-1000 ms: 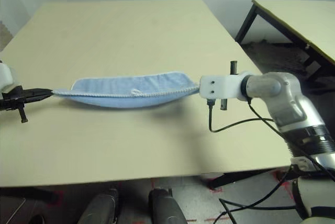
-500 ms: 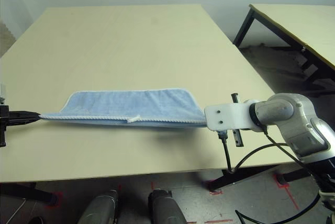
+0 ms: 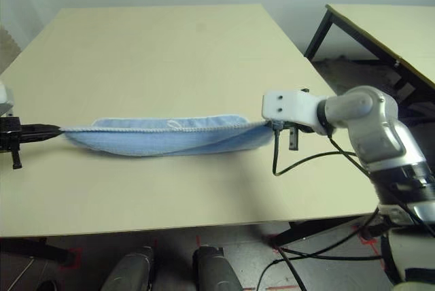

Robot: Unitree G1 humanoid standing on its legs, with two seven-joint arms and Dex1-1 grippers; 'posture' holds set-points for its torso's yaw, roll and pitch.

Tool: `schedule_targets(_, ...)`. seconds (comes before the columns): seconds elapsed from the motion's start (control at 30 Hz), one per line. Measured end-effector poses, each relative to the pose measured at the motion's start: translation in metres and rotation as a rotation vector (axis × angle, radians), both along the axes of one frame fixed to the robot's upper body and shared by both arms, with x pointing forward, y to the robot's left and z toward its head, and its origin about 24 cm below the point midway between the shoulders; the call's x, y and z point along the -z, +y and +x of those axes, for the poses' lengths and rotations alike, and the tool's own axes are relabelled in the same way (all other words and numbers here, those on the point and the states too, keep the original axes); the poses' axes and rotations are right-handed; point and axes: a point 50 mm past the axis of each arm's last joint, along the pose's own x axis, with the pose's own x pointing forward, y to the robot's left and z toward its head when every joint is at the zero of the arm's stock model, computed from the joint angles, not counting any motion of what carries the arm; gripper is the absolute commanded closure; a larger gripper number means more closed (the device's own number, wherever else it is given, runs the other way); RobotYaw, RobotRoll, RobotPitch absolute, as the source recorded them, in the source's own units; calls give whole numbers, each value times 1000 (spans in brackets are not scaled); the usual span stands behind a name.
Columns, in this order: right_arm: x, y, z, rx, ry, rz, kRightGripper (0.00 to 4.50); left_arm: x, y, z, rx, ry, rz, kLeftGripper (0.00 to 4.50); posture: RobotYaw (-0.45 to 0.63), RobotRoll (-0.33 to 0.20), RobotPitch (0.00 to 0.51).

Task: Fold the towel and set it aside.

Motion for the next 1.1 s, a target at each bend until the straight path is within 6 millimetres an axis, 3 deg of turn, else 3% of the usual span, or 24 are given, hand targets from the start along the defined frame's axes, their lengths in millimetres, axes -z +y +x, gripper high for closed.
schedule_targets(0.13, -5, 3, 20, 14, -59, 0, 4489, -4, 5, 10, -17, -23, 9, 4500, 91, 0, 73)
schedule_targets(0.23, -7, 1, 20, -12, -38, -32, 4489, -1, 7, 9, -11, -7, 13, 4500, 91, 0, 73)
schedule_targets(0.33, -4, -6, 4, -61, 53, -60, 4489, 6, 7, 2, 15, 39, 12, 4500, 86, 0, 72)
schedule_targets(0.47, 7, -11, -29, -130, 228, -75, 4489, 29, 10, -23, 51, 195, 14, 4500, 78, 0, 69)
schedule_targets(0.6, 10, -12, -54, -186, 343, -122, 4489, 36, 10, -45, 99, 337, 17, 4500, 85, 0, 69)
schedule_targets(0.83, 12, -14, -75, -243, 438, -158, 4489, 35, 6, -75, 186, 542, 35, 4500, 93, 0, 70)
schedule_targets(1.1, 5, -12, -87, -286, 467, -165, 4489, 33, 10, -94, 196, 695, 67, 4500, 93, 0, 70)
